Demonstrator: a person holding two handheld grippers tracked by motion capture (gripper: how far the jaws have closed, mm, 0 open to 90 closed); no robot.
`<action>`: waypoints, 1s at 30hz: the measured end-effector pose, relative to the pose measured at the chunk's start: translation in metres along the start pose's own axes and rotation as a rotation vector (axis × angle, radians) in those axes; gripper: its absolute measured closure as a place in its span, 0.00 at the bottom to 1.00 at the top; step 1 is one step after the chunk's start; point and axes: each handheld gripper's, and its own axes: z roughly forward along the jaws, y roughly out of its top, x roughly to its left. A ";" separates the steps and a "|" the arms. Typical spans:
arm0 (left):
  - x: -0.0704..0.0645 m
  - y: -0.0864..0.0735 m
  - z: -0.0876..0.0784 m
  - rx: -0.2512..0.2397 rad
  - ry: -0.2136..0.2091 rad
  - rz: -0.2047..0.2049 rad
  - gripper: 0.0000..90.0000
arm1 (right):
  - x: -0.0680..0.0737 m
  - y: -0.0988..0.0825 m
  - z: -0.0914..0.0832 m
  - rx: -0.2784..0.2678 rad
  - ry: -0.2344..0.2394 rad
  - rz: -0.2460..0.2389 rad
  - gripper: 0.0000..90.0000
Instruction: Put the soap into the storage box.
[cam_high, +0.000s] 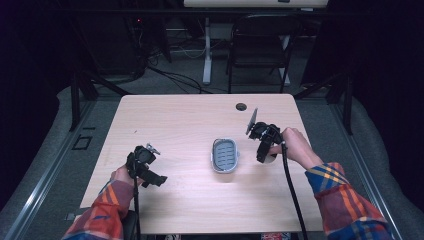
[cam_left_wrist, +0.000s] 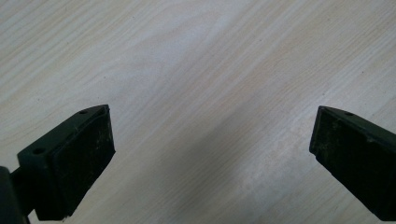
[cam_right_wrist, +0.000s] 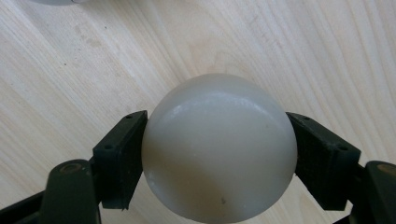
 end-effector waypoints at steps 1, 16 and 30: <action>0.000 0.000 0.000 0.000 0.000 0.000 0.00 | 0.000 0.000 0.000 0.000 0.000 0.000 0.27; 0.000 0.000 0.000 0.001 0.002 0.002 0.00 | 0.003 0.013 -0.007 -0.013 -0.002 -0.016 0.27; -0.001 0.000 0.001 0.002 0.000 0.004 0.00 | 0.006 0.027 -0.021 -0.014 -0.017 -0.044 0.27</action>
